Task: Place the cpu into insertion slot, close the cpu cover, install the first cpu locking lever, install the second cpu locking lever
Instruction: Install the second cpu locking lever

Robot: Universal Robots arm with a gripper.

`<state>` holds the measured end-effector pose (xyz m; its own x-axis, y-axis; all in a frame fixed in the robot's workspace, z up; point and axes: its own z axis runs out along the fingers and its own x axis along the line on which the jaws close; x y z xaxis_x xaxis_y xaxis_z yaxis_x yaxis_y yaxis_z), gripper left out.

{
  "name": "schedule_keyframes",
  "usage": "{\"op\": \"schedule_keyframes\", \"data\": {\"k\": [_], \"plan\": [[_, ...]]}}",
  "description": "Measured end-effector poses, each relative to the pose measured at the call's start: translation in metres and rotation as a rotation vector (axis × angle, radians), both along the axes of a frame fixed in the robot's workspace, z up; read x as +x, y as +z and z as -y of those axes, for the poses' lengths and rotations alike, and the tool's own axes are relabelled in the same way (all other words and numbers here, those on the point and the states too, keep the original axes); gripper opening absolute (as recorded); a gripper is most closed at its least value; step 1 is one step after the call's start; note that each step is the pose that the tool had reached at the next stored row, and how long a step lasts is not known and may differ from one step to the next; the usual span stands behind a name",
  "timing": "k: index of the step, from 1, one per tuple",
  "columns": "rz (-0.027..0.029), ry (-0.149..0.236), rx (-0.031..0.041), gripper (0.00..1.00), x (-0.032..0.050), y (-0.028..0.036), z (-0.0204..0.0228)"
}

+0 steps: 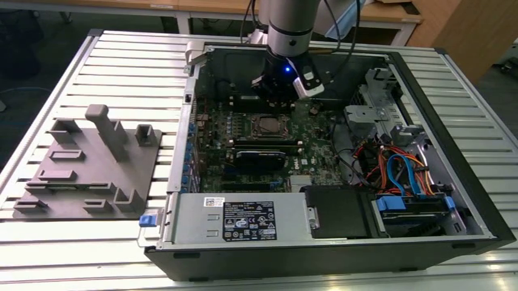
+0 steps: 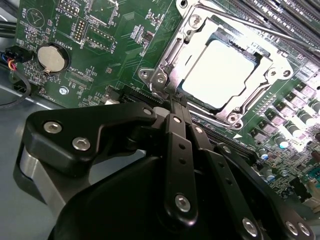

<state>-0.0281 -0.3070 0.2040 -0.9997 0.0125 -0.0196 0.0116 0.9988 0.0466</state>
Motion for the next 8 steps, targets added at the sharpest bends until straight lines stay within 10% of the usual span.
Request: {"op": "schedule_keyframes", "data": {"k": [8], "plan": [[-0.0001, 0.000, -0.0002, 0.10, 0.0000, 0.0009, 0.0010]]}}
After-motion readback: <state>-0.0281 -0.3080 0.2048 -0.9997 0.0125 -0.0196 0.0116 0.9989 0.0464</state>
